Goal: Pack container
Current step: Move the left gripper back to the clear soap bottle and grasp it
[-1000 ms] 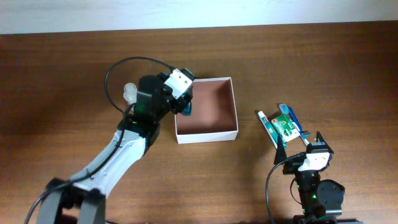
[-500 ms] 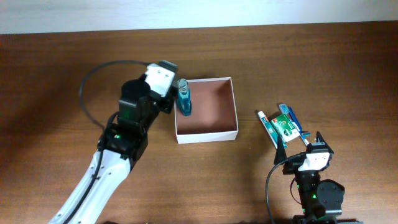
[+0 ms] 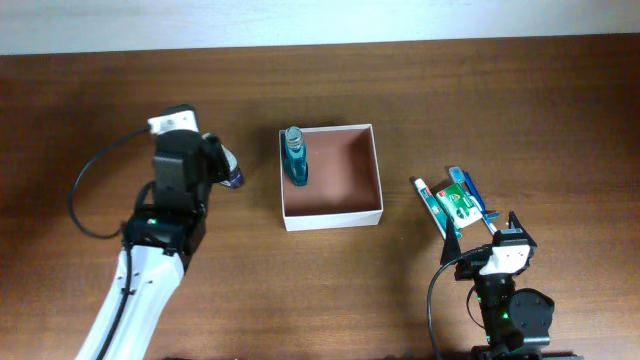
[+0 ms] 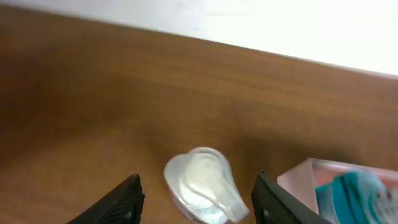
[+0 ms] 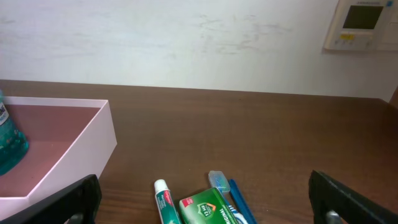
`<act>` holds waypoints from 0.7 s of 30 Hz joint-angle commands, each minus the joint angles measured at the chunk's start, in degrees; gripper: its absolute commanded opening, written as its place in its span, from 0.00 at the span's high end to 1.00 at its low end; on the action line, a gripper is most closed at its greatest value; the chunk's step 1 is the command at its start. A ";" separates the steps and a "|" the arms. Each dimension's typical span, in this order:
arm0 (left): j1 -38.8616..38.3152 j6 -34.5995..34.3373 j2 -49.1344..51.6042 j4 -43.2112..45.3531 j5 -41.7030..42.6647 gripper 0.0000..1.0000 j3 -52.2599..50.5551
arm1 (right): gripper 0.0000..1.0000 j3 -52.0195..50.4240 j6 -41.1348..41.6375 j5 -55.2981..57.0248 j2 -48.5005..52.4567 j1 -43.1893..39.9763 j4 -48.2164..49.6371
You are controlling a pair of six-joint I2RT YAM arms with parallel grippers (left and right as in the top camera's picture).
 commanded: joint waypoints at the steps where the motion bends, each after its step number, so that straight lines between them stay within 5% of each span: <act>1: 2.34 -9.44 -0.98 -0.07 1.95 0.43 0.59 | 0.02 -0.26 0.02 -0.68 -0.52 0.35 -0.24; 12: 2.45 -26.99 2.69 0.02 1.57 0.39 0.59 | 0.02 -0.26 0.02 -0.68 -0.52 0.35 -0.24; 21: 2.49 -23.06 9.46 3.39 2.34 0.40 1.77 | 0.01 -0.26 0.02 -0.68 -0.52 0.35 -0.24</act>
